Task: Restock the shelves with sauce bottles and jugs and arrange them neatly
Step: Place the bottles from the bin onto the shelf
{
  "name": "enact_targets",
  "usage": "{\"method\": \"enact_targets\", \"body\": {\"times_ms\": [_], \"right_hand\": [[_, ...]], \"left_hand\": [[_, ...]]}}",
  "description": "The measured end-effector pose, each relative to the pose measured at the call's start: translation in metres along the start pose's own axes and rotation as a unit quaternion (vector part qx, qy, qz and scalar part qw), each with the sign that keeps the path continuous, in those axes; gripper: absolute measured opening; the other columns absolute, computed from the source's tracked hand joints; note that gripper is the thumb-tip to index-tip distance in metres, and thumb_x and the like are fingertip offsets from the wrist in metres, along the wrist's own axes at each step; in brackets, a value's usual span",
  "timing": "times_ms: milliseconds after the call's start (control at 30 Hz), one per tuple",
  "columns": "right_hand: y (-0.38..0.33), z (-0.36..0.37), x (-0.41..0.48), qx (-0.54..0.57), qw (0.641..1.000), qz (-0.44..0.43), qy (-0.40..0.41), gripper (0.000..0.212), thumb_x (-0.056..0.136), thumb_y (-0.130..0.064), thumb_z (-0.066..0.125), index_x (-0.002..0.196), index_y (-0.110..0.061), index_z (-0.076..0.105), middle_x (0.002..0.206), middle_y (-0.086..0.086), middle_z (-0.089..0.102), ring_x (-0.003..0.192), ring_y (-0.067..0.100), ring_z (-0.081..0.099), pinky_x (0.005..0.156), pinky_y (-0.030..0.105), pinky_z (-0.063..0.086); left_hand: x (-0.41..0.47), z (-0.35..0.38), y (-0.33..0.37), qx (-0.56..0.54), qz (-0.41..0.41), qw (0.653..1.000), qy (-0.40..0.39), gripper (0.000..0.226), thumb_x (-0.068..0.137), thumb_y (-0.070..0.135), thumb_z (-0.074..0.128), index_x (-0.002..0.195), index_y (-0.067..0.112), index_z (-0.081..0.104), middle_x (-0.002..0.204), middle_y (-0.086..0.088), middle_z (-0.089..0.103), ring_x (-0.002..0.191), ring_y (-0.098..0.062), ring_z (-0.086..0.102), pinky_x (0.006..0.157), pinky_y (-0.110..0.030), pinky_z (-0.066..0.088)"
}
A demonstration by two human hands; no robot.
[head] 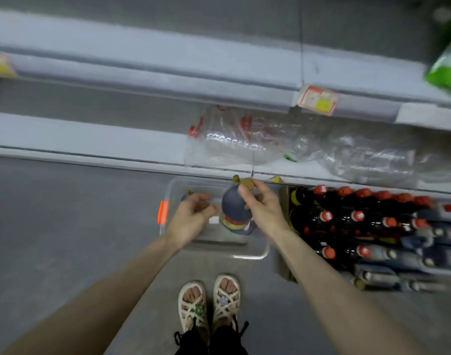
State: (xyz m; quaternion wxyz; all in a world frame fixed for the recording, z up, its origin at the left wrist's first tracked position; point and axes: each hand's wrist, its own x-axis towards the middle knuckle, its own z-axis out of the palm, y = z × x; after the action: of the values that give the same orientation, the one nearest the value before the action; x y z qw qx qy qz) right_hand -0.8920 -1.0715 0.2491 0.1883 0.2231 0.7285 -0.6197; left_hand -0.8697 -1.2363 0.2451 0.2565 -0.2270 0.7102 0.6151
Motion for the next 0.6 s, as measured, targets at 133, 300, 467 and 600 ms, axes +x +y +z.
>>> {"method": "enact_targets", "body": {"times_ms": [133, 300, 467, 600], "right_hand": [[-0.112, -0.039, -0.052, 0.005, 0.998, -0.068, 0.013, 0.03, 0.094, -0.024, 0.061, 0.12, -0.01, 0.062, 0.06, -0.005, 0.053, 0.059, 0.003, 0.05, 0.053, 0.008, 0.038], [-0.252, -0.079, -0.126, 0.016, 0.989, -0.149, 0.019, 0.027, 0.094, -0.019, 0.06, 0.116, -0.004, 0.061, 0.044, -0.015, 0.054, 0.045, -0.005, 0.049, 0.05, 0.009, 0.036], [-0.374, -0.125, -0.219, 0.025, 0.966, -0.25, 0.067, 0.024, 0.091, -0.02, 0.064, 0.112, -0.007, 0.063, 0.064, -0.01, 0.061, 0.05, -0.005, 0.052, 0.05, 0.011, 0.039], [-0.448, -0.164, -0.285, 0.022, 0.947, -0.308, 0.093, 0.012, 0.09, -0.026, 0.066, 0.097, -0.017, 0.066, 0.052, -0.012, 0.053, 0.048, 0.001, 0.044, 0.05, 0.018, 0.034]], "left_hand": [[-0.052, -0.004, 0.101, 0.016, 0.066, 0.997, -0.034, 0.026, 0.088, 0.012, 0.066, 0.111, 0.016, 0.054, 0.092, -0.003, 0.062, 0.081, -0.017, 0.058, 0.067, -0.024, 0.046], [-0.126, -0.006, 0.23, 0.03, 0.166, 0.983, -0.075, 0.039, 0.086, 0.012, 0.069, 0.121, 0.012, 0.051, 0.093, -0.001, 0.06, 0.076, -0.008, 0.057, 0.061, -0.012, 0.046], [-0.204, 0.002, 0.34, 0.055, 0.269, 0.954, -0.118, 0.083, 0.07, 0.032, 0.083, 0.139, 0.016, 0.039, 0.122, -0.001, 0.056, 0.106, -0.015, 0.06, 0.077, -0.018, 0.051], [-0.26, 0.019, 0.419, 0.071, 0.342, 0.92, -0.177, 0.082, 0.072, 0.017, 0.083, 0.14, 0.017, 0.038, 0.122, 0.005, 0.056, 0.099, 0.001, 0.057, 0.067, -0.007, 0.049]]}}
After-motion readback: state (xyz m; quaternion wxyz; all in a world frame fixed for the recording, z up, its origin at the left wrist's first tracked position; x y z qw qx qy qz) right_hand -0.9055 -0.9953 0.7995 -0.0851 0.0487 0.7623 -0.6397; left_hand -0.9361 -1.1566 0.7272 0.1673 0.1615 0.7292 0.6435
